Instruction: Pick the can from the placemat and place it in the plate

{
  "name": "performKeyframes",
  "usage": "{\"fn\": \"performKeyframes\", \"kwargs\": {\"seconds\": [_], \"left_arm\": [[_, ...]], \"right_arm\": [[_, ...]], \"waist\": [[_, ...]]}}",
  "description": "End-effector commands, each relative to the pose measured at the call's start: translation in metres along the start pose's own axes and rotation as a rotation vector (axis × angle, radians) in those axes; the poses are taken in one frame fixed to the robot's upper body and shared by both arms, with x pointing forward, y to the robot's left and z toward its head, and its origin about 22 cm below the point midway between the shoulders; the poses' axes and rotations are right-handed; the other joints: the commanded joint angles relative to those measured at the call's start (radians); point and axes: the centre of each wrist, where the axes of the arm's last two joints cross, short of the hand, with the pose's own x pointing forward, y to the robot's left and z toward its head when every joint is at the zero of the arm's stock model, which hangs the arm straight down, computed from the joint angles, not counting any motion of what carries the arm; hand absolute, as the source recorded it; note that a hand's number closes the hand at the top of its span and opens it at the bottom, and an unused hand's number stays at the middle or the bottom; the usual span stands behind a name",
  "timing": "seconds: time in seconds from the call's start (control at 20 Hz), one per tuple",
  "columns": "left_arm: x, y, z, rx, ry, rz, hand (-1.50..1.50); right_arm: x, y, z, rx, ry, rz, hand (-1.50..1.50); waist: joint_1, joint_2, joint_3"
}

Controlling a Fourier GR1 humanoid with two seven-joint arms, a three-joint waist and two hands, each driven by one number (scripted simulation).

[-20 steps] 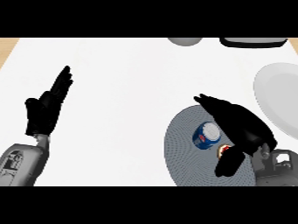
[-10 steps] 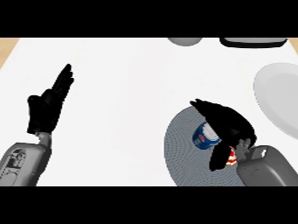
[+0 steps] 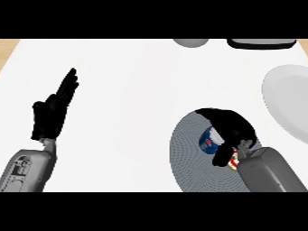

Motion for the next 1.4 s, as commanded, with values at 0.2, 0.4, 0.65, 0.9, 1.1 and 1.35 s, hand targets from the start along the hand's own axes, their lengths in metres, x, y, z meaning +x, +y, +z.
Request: {"fn": "performKeyframes", "kwargs": {"seconds": [0.2,0.4,0.65,0.9,1.1,1.35], "left_arm": [[0.005,-0.007,-0.006,-0.012,0.010,0.009,0.00],[0.015,-0.002,-0.016,-0.006,0.009,0.017,0.00],[0.006,0.001,0.008,0.007,0.007,0.014,0.00],[-0.001,0.020,0.007,0.059,0.017,0.010,0.00],[-0.005,0.028,0.010,0.078,0.023,0.004,0.00],[-0.008,0.022,0.011,0.062,0.015,0.018,0.00]], "right_arm": [[-0.013,0.014,0.004,-0.110,-0.033,0.025,1.50],[-0.031,0.010,-0.007,-0.116,-0.039,0.050,1.50],[-0.017,-0.003,0.004,-0.270,-0.089,-0.022,1.50],[-0.201,-0.067,0.081,-0.358,0.106,0.013,1.50],[-0.249,-0.105,0.121,-0.549,0.079,-0.018,1.50],[-0.293,-0.130,0.169,-0.784,-0.082,-0.068,1.50]], "waist": [[-0.004,0.000,0.000],[-0.003,0.000,0.000],[0.001,-0.001,0.000],[-0.080,0.004,0.011],[-0.076,0.005,0.017],[-0.068,0.007,0.016]]}}
